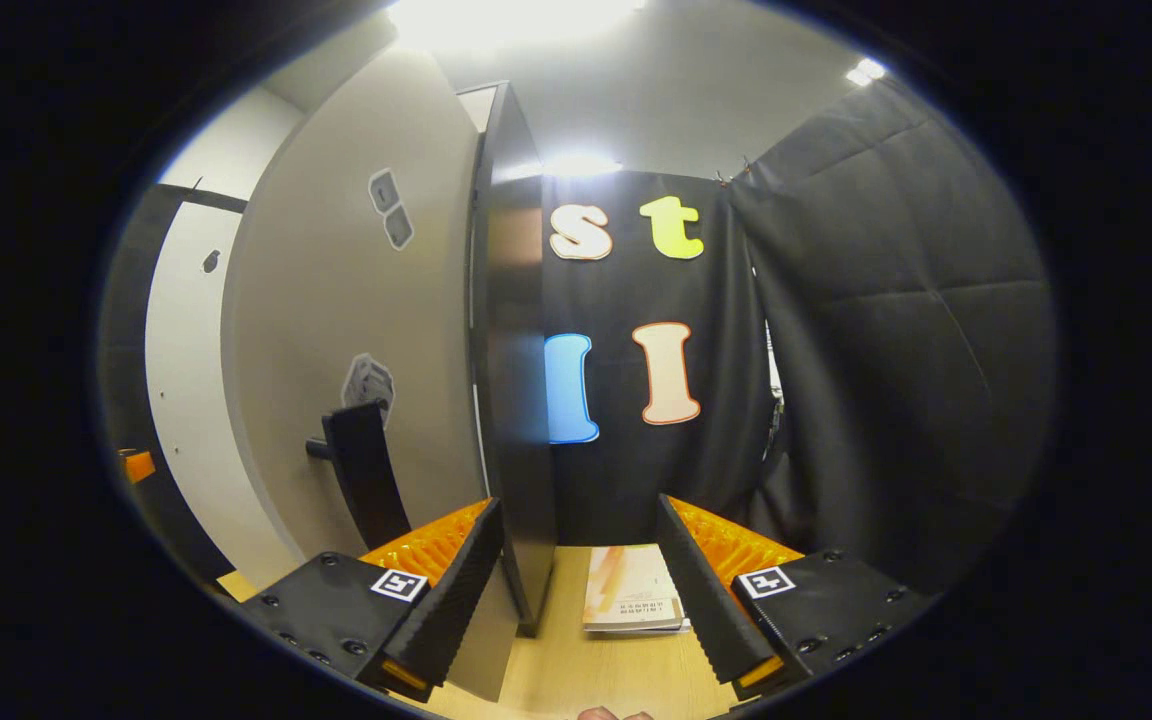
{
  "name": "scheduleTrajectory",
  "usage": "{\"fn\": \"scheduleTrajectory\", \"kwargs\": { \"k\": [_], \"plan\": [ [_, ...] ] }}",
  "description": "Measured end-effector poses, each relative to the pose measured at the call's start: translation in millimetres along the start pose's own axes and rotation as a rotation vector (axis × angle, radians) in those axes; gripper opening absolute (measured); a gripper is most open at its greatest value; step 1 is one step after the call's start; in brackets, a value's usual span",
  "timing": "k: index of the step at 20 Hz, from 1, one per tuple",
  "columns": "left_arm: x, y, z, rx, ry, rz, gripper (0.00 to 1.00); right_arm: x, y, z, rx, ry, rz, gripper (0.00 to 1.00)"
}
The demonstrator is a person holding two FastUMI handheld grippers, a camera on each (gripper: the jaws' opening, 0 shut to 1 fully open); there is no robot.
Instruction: Grasp the bottle in the cabinet with the left hand and place it on the coaster, then close the right door with the right hand and the left door with the left hand.
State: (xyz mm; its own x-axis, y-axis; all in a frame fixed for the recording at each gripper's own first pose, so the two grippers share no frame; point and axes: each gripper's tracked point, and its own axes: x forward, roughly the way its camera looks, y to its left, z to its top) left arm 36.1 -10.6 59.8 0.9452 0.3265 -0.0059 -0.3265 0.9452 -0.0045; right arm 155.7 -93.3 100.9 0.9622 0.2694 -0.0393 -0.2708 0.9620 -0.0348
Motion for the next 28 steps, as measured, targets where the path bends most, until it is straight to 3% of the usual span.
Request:
{"fn": "scheduleTrajectory", "kwargs": {
  "k": [2,3,4,7,10,13,19,20,22,25,28],
  "plan": [
    [11,-6,-2,-0.028,-0.002,-0.033,0.91,1,9,9,-0.014,-0.005,0.012,0.97],
    [16,-7,-2,-0.027,-0.005,-0.045,0.91,3,11,10,-0.023,0.0,0.0,0.92],
    [20,-8,-2,-0.023,-0.007,-0.057,0.9,1,7,9,-0.029,0.005,-0.022,0.97],
    [30,-10,-7,-0.029,0.001,-0.104,0.9,-3,16,9,-0.008,0.004,-0.067,0.94],
    [39,-7,-12,-0.035,0.001,-0.148,0.9,-4,39,8,-0.02,0.003,-0.064,0.94],
    [42,4,-26,-0.039,0.025,-0.15,0.9,-3,69,9,-0.018,0.002,-0.046,0.91],
    [32,38,-47,-0.018,0.07,-0.131,0.89,12,128,4,-0.003,0.008,0.033,0.94],
    [29,44,-50,-0.009,0.077,-0.126,0.89,18,139,0,-0.003,0.018,0.048,0.91],
    [22,58,-53,0.006,0.087,-0.115,0.88,24,156,-8,-0.005,0.037,0.068,0.95],
    [15,77,-56,0.028,0.094,-0.083,0.89,29,173,-4,0.009,0.021,0.079,0.92],
    [10,85,-69,-0.033,0.14,-0.078,0.9,30,171,-3,0.033,0.008,0.059,0.95]
  ]
}}
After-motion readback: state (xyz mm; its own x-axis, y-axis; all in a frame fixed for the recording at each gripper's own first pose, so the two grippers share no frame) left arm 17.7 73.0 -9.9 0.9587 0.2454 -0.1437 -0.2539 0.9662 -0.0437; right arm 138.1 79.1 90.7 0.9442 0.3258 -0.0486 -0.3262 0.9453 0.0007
